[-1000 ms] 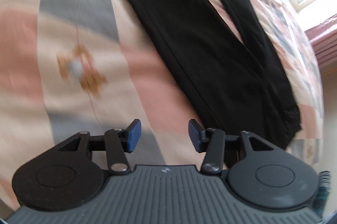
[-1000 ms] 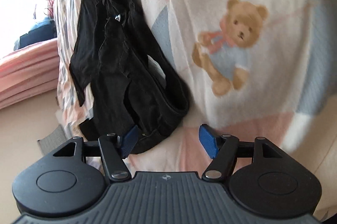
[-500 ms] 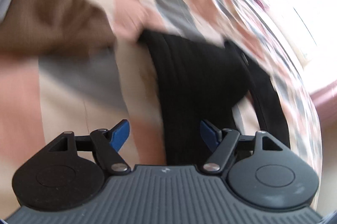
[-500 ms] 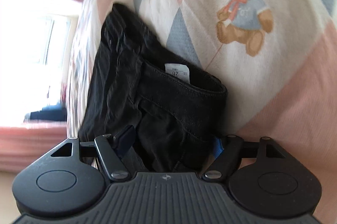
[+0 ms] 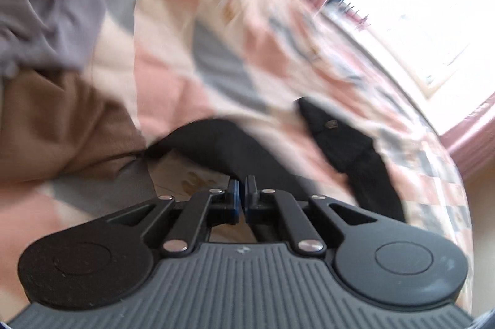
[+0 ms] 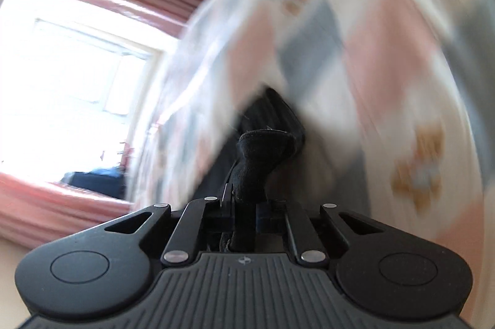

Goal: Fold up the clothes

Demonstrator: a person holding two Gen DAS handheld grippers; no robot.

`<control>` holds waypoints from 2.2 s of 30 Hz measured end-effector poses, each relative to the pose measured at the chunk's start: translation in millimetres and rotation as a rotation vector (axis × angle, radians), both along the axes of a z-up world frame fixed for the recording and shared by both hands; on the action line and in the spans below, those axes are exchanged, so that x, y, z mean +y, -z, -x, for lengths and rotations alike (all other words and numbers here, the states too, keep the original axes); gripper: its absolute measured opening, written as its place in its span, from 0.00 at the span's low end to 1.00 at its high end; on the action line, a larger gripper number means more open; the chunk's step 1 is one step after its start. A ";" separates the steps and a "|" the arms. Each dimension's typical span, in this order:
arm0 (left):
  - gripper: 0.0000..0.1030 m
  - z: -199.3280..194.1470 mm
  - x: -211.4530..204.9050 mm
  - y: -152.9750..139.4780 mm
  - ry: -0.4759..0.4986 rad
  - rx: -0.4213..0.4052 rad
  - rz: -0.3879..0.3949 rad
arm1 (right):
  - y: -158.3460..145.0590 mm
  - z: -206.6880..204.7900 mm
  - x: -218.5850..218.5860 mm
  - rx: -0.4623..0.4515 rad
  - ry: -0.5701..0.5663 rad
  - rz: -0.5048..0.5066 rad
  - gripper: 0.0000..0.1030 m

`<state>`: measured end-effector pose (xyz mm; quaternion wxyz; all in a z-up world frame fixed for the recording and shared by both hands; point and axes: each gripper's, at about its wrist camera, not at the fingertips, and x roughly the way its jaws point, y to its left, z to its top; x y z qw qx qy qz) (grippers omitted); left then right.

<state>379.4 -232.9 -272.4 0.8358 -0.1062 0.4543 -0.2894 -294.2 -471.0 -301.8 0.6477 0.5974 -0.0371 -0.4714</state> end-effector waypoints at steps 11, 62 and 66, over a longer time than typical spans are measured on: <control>0.14 246.1 137.3 27.7 0.181 0.086 -0.299 | 29.5 200.2 9.2 0.244 -0.047 -0.291 0.27; 0.59 49.4 -202.6 172.4 -0.118 0.857 0.354 | 89.0 -101.2 -28.4 0.036 -0.157 -0.209 0.67; 0.63 41.5 -218.1 207.6 -0.207 0.940 0.352 | 121.6 -110.3 -41.7 -0.252 -0.007 -0.299 0.73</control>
